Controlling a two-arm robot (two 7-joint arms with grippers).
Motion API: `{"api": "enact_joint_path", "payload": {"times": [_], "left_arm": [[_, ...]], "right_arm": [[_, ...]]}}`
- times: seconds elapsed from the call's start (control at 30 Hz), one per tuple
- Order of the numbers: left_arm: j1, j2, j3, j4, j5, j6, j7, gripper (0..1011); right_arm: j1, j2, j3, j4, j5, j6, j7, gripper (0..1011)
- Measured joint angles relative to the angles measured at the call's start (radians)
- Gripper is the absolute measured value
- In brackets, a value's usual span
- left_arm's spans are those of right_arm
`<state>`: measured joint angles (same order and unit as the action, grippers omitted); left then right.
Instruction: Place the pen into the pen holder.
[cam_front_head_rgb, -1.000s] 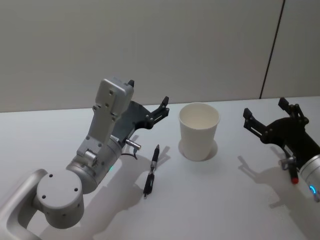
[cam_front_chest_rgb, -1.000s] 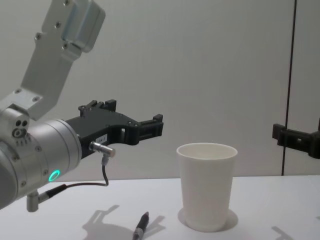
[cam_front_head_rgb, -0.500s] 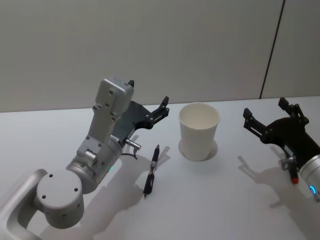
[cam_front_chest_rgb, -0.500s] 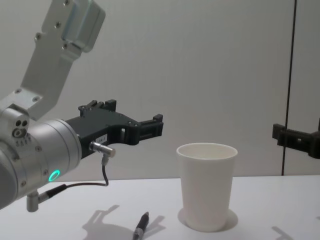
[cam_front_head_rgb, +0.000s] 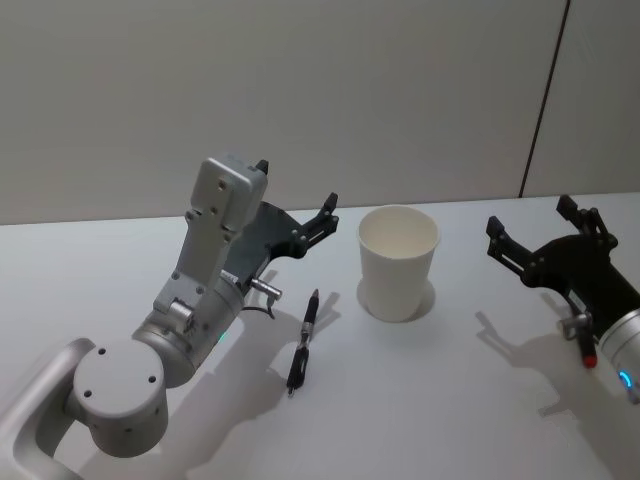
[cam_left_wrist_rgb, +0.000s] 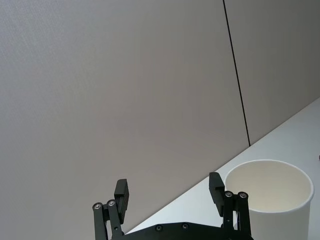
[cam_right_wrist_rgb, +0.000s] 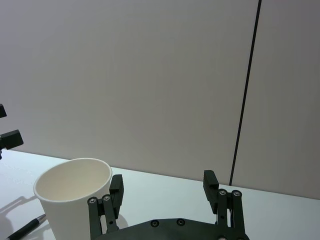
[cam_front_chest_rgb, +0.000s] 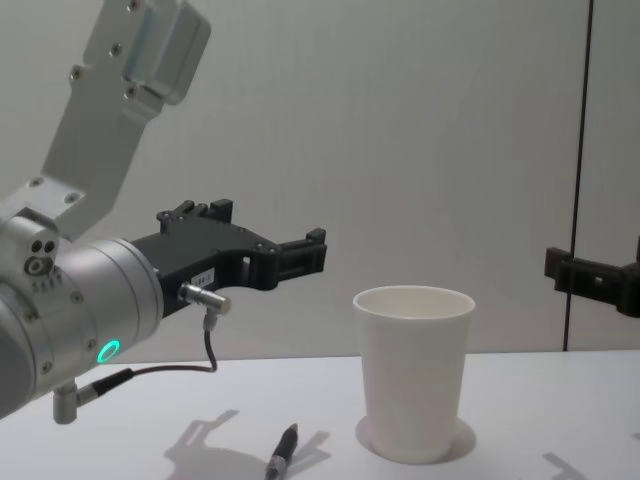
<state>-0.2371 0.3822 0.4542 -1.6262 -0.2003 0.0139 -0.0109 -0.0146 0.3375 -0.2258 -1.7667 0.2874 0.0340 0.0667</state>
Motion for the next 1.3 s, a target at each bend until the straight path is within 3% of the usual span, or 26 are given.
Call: {"api": "enact_joint_path", "payload": {"times": [0.9, 1.13, 1.3], "left_arm": [[0.0, 0.0, 0.0, 0.0, 0.0, 0.0, 0.0, 1001], [0.0, 0.0, 0.0, 0.0, 0.0, 0.0, 0.0, 1001], [0.0, 0.0, 0.0, 0.0, 0.0, 0.0, 0.0, 1001]], "right_arm": [[0.003, -0.004, -0.001, 0.002, -0.007, 0.006, -0.001, 1001], [0.016, -0.007, 0.001, 0.003, -0.018, 0.054, -0.012, 1001], [0.037, -0.006, 0.014, 0.004, -0.017, 0.126, -0.03, 1001]]}}
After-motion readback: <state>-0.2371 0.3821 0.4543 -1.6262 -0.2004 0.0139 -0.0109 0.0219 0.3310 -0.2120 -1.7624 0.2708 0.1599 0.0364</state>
